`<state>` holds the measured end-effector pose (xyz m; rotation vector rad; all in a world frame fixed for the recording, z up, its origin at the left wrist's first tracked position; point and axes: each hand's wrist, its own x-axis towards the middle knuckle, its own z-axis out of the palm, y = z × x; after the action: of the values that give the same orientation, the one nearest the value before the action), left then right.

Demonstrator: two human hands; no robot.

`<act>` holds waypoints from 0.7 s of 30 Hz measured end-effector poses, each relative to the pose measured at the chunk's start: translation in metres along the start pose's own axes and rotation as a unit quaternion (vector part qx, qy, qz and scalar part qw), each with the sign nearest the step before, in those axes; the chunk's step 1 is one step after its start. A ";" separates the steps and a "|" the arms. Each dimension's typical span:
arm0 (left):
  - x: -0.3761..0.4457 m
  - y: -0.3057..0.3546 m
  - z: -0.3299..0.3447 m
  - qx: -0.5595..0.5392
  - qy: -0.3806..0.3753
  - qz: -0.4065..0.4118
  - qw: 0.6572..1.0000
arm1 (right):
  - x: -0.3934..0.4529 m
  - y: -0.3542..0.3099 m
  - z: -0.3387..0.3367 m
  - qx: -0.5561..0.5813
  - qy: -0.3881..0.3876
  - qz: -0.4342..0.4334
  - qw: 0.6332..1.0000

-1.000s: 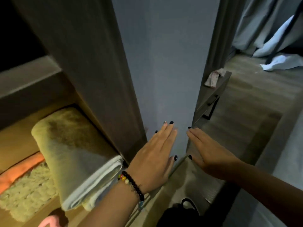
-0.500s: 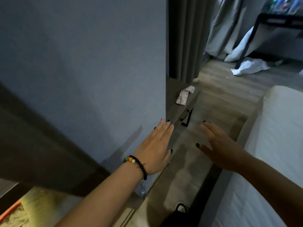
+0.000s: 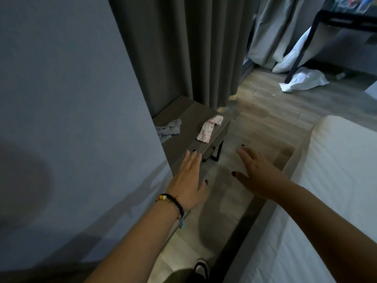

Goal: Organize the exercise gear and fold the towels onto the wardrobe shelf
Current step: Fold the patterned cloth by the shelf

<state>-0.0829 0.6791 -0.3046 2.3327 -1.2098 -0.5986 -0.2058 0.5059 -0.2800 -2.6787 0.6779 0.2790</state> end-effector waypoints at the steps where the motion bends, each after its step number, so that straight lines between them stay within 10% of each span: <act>1: 0.006 0.001 -0.001 -0.005 0.000 -0.006 1.000 | 0.004 0.000 -0.003 -0.001 -0.008 -0.002 1.000; 21: 0.166 -0.027 -0.044 -0.022 -0.003 -0.019 1.000 | 0.164 -0.004 -0.054 -0.004 -0.060 0.023 0.998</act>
<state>0.0464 0.5626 -0.3130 2.3235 -1.1467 -0.6380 -0.0563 0.4190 -0.2745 -2.6320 0.7026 0.4506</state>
